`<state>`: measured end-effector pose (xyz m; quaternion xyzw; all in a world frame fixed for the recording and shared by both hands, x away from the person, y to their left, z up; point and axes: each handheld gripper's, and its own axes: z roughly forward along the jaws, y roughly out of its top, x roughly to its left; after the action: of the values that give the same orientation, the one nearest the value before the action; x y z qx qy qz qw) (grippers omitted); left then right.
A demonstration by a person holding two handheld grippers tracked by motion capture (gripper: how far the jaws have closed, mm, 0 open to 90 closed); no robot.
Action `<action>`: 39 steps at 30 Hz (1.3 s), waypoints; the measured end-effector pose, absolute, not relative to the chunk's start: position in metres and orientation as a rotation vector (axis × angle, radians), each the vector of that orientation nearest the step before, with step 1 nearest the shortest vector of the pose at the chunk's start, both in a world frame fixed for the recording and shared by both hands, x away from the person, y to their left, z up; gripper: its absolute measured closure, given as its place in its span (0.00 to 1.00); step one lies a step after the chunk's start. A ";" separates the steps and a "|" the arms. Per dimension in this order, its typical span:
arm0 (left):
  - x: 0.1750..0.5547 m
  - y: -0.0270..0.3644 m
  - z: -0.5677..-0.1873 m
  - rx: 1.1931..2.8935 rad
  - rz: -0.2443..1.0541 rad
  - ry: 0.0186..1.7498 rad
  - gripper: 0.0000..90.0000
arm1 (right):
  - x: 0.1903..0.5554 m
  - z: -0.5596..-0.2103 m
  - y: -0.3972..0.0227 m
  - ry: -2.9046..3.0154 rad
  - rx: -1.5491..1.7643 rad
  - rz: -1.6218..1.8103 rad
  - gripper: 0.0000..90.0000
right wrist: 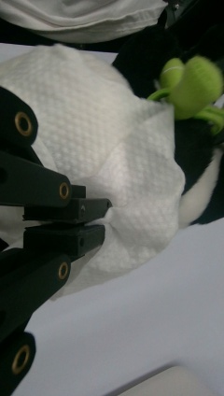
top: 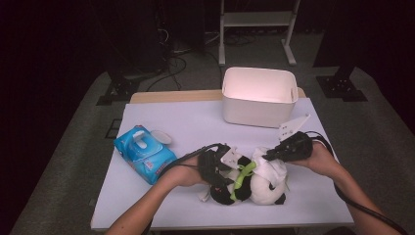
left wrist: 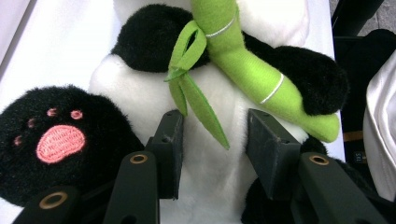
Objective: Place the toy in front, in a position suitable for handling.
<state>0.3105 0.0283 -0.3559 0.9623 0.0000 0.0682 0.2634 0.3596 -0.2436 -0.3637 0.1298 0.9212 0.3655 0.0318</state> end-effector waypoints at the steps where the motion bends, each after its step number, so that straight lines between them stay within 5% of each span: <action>1: 0.310 0.028 -0.356 2.602 0.184 0.001 0.63 | 0.359 -0.366 -0.249 2.833 0.421 1.127 0.96; 13: 0.314 0.028 -0.356 2.600 0.183 0.010 0.63 | 0.333 -0.400 -0.298 2.818 0.597 1.172 0.96; 29: 0.324 0.029 -0.354 2.583 0.182 0.038 0.62 | 0.307 -0.363 -0.249 2.814 0.293 1.160 0.96; 39: 0.325 0.039 -0.341 2.548 0.208 0.067 0.61 | 0.302 -0.376 -0.273 2.794 0.391 1.187 0.96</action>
<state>0.3252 0.0388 -0.3412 0.9542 0.0250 0.0779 0.2878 0.3021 -0.2732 -0.3759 0.1276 0.9121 0.3876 0.0401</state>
